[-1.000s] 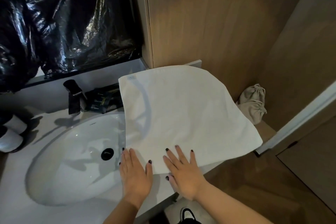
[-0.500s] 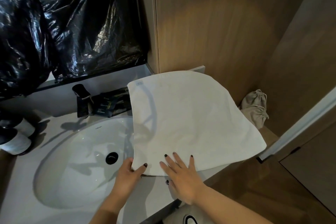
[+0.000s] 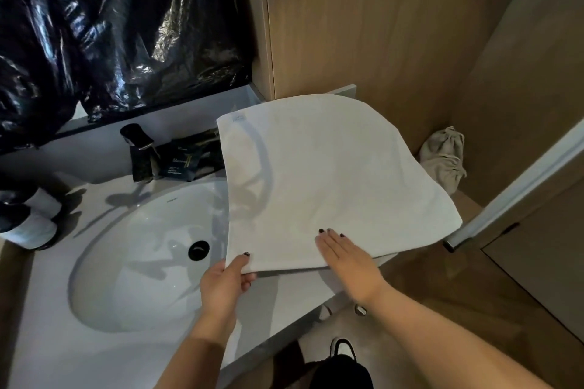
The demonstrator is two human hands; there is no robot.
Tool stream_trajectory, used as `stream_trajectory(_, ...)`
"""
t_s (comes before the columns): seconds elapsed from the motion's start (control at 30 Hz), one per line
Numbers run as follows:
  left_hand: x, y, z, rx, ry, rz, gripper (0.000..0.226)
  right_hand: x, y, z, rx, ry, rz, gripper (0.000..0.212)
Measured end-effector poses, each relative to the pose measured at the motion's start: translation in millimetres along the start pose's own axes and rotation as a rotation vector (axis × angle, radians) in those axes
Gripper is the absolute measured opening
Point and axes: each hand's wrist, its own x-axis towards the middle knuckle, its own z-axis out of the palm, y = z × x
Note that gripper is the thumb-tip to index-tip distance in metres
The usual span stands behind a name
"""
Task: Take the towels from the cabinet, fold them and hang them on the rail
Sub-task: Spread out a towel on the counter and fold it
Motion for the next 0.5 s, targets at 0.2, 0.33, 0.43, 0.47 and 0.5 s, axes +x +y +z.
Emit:
stream_trajectory(0.2,5,3,7,-0.033,0.096,0.043,0.011,-33,75,-24,-0.019,0.003,0.103,0.084)
stream_trajectory(0.33,3,0,12,-0.095,0.156,0.077,0.006,-50,121,-31,0.005,0.007,0.144,0.081)
stream_trajectory(0.43,-2,-9,20,-0.155,0.241,0.033,0.009,-66,160,-36,-0.002,0.025,0.16,0.079)
stream_trajectory(0.47,-4,-13,23,-0.186,0.273,0.014,0.011,-70,172,-38,-0.004,0.033,0.163,0.075)
stream_trajectory(0.5,-6,-16,26,-0.224,0.304,-0.003,0.013,-74,184,-40,-0.005,0.046,0.163,0.07)
